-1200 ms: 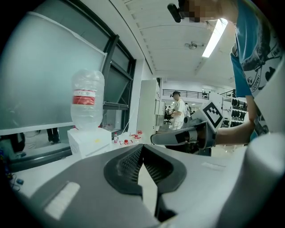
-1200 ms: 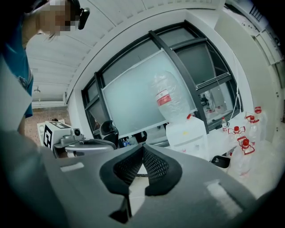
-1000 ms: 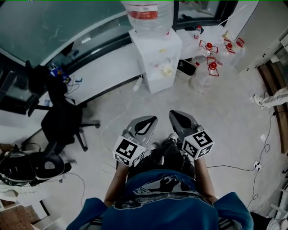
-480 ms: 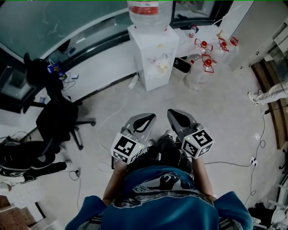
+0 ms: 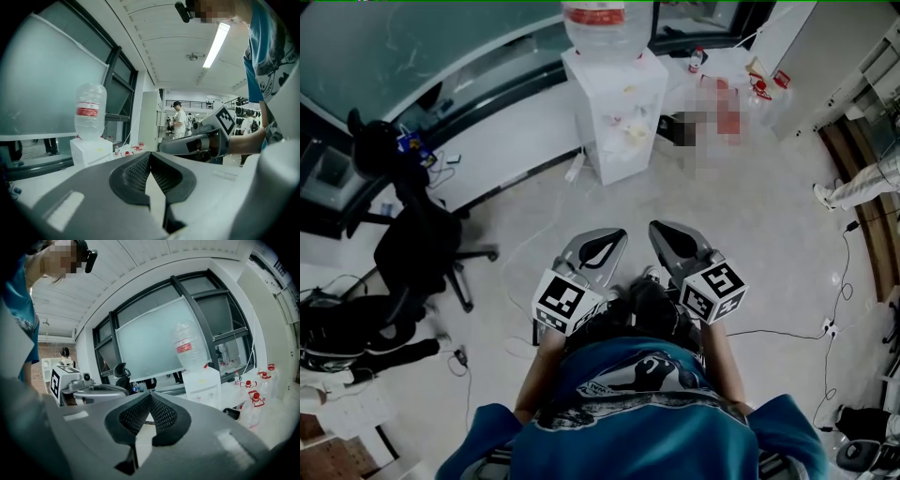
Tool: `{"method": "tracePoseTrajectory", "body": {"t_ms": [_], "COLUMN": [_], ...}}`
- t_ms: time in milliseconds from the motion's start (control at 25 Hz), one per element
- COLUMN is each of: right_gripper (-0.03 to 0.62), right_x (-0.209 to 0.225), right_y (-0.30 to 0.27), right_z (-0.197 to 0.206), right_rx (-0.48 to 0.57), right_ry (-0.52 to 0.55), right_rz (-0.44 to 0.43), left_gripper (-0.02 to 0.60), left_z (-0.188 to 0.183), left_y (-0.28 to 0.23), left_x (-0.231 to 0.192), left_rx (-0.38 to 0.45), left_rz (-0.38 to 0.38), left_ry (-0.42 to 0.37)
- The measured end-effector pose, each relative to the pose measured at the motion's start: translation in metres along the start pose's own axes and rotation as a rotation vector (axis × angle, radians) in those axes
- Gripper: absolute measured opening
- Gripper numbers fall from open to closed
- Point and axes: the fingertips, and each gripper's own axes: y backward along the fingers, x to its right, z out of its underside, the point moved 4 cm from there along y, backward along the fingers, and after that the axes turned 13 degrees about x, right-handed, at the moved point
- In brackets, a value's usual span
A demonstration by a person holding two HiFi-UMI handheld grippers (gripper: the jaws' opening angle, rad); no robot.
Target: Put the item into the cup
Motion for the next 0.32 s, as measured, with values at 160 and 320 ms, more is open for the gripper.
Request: {"method": "tracePoseTrajectory", "body": {"t_ms": [160, 320], "right_gripper": [0.0, 0.0], "right_x": [-0.005, -0.0078], "right_y": [0.002, 0.0041], "right_z": [0.0021, 0.0037], "right_rx": [-0.002, -0.006], "right_ry": [0.003, 0.009], "right_rz": [-0.001, -0.003], "left_gripper": [-0.002, -0.002], "left_z": [0.0004, -0.0014], "left_y": [0.0043, 0.005], "left_x": [0.0034, 0.0073], "left_rx": [-0.001, 0.004], "left_rz": [0.007, 0.012], "left_ry": [-0.006, -0.009]}}
